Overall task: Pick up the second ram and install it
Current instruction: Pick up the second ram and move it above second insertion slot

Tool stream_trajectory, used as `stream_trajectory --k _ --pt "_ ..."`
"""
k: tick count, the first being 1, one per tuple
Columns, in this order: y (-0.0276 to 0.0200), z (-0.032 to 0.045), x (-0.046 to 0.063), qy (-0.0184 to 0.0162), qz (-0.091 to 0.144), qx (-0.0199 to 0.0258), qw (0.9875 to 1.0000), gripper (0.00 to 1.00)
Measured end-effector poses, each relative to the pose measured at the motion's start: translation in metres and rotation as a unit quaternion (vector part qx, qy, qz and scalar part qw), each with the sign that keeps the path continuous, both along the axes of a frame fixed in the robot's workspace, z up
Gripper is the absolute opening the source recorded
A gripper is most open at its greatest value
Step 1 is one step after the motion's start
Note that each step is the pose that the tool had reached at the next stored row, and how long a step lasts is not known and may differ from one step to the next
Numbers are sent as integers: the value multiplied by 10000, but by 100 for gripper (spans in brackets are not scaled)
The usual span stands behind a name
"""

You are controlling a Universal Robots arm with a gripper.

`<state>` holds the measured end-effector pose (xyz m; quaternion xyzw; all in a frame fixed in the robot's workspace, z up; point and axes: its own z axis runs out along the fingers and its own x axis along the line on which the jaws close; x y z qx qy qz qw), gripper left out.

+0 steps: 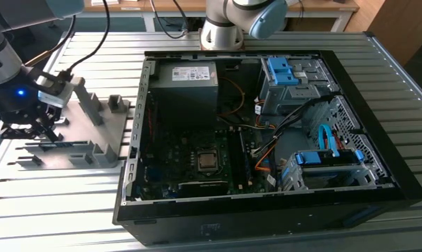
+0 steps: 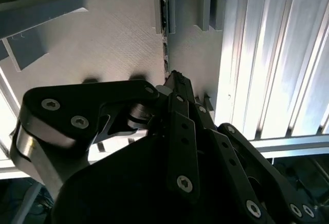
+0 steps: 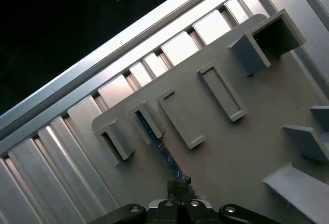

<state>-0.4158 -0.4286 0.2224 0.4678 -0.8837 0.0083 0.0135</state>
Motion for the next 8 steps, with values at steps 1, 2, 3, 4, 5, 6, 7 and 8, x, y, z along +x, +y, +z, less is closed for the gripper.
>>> stream_trajectory --k 1,2,3,4,5,6,7,8 --pt "0 0 0 0 62 0 10000 10" --pt "0 0 0 0 123 0 9999 10" --pt "0 0 0 0 184 0 9998 10" --pt "0 0 0 0 244 0 9997 10" --pt "0 0 0 0 304 0 9995 10" --pt "0 0 0 0 363 0 9993 10" --pt "0 0 0 0 429 0 9991 10" --pt "0 0 0 0 490 0 9988 10"
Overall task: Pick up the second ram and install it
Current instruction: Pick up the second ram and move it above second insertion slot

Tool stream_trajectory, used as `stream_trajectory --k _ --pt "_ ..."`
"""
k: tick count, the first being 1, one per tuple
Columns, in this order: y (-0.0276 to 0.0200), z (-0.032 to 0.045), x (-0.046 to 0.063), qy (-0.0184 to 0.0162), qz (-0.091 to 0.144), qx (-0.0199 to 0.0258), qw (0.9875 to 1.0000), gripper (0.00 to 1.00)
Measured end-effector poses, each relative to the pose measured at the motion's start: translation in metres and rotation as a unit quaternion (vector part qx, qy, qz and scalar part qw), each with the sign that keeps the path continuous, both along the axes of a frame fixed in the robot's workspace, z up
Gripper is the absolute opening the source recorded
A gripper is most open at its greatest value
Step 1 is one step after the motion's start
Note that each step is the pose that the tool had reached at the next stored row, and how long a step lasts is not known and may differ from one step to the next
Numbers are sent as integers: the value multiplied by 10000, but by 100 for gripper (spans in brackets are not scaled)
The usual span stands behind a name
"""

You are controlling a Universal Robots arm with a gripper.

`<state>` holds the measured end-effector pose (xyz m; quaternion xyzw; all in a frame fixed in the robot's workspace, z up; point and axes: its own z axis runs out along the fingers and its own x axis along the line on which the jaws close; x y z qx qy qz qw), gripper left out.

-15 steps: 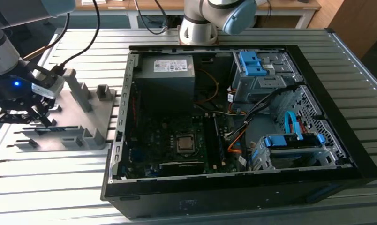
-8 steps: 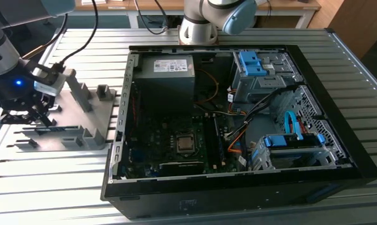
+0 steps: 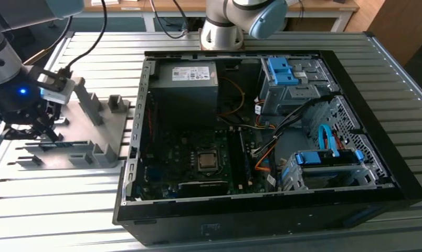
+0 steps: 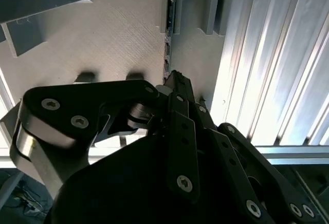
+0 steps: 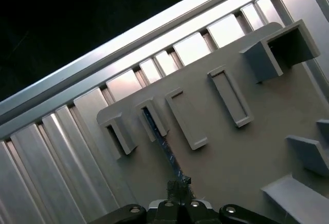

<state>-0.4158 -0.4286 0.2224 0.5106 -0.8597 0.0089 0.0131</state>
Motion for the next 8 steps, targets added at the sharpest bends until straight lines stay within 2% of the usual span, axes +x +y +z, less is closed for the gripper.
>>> stream_trajectory --k 4,8 --pt "0 0 0 0 237 0 9997 10" --pt "0 0 0 0 476 0 9989 10"
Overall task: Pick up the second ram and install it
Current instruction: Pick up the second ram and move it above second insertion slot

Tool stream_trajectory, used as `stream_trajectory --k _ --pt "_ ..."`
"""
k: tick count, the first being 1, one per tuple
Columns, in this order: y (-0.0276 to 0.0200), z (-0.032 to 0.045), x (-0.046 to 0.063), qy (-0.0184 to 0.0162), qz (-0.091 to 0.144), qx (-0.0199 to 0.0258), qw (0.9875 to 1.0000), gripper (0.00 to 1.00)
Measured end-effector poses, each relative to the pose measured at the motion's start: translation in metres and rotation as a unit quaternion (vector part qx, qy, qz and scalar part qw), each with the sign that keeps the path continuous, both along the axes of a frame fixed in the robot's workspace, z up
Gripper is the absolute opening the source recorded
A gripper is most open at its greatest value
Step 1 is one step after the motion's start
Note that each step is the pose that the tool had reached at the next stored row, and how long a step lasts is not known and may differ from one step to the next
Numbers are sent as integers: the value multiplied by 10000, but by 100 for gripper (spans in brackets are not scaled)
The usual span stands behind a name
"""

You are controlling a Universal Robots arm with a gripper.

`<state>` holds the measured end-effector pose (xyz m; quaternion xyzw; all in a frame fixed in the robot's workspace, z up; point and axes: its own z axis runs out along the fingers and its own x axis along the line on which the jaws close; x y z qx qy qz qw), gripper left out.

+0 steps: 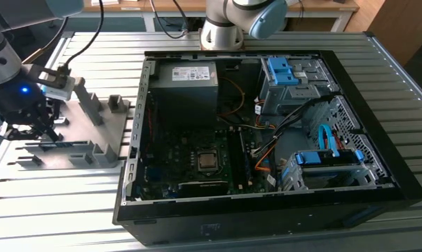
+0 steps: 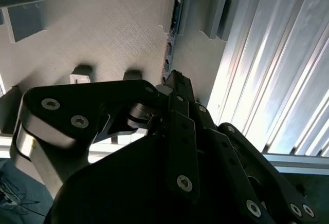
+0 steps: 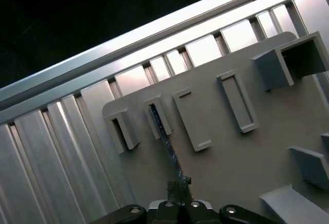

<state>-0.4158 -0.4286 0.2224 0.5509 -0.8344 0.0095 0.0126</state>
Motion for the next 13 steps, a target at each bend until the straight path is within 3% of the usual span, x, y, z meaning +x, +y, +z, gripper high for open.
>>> stream_trajectory --k 6,13 --pt "0 0 0 0 347 0 9994 10" --pt "0 0 0 0 732 0 9973 10"
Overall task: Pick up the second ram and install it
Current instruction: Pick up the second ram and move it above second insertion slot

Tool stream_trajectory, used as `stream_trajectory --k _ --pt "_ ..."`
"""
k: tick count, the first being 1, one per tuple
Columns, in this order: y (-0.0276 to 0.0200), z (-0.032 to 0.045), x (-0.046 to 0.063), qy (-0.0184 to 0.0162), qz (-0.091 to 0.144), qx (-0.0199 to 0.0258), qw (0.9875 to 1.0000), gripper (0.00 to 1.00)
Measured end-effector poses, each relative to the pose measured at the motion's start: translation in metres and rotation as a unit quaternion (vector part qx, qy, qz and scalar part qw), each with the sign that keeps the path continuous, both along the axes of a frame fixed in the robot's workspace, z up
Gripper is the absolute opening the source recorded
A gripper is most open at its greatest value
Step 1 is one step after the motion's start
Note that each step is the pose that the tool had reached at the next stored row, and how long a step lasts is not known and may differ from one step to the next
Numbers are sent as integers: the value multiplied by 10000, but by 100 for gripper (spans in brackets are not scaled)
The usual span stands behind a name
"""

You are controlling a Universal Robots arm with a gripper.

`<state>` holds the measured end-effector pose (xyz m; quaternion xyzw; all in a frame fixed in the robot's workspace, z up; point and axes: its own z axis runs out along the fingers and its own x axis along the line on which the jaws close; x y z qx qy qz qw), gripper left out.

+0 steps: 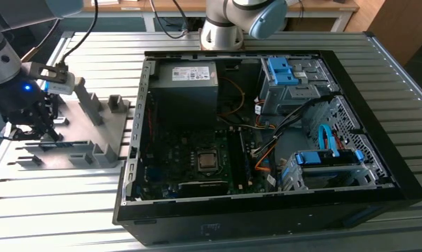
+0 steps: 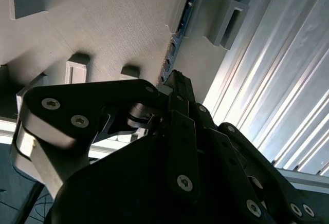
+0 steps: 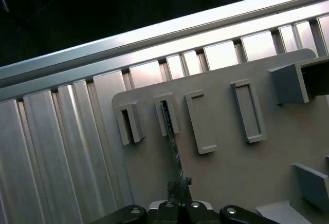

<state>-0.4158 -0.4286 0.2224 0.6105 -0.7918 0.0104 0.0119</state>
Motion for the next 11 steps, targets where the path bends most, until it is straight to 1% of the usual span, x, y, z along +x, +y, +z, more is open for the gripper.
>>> stream_trajectory --k 5,11 --pt "0 0 0 0 266 0 9996 10" --pt "0 0 0 0 574 0 9983 10"
